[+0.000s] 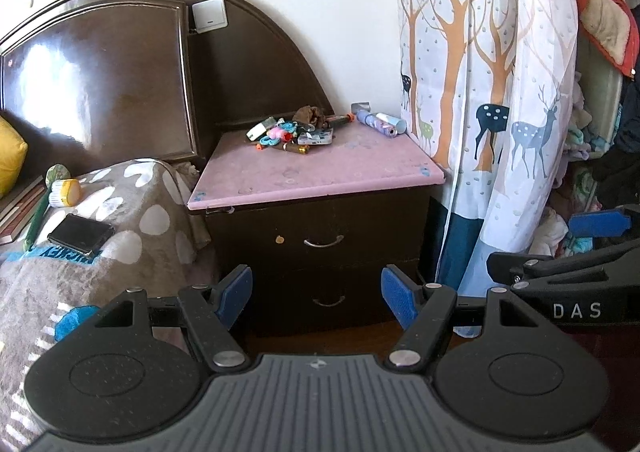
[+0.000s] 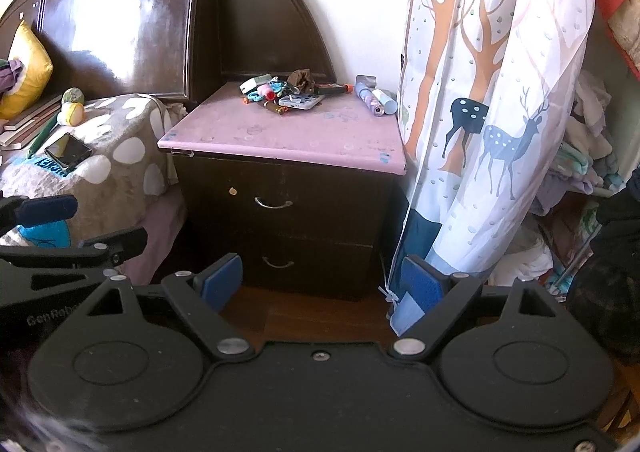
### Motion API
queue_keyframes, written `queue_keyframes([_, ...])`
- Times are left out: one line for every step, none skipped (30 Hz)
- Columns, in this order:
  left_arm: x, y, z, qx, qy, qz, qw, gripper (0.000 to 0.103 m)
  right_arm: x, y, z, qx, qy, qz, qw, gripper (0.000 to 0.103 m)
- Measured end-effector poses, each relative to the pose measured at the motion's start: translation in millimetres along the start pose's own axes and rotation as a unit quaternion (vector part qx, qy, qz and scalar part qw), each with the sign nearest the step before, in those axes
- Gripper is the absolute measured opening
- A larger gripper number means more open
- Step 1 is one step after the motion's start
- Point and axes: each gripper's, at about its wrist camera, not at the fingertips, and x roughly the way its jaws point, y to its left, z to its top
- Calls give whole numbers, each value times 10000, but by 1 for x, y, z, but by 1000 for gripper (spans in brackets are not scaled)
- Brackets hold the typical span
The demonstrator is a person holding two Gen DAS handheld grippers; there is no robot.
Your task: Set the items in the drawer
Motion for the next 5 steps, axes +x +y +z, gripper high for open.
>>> queue_keyframes([0,0,0,-2,-13,15,10000,71,-1,1,0,-4,-3,3,10000,88])
queue_keyframes([-1,0,0,-7,-28,34,10000,71,-1,1,-1,-6,-6,7,10000,88])
queue_keyframes([-2,1,1,-9,-49,48,10000,71,-1,1,-1,-6,-6,14,10000,88])
queue_keyframes([-3,1,1,-11,-70,62,10000,71,-1,2,-1,-8,-6,20,10000,88])
queue_keyframes([-3,1,1,-14,-91,76,9999,71,-1,2,-1,-11,-6,22,10000,88])
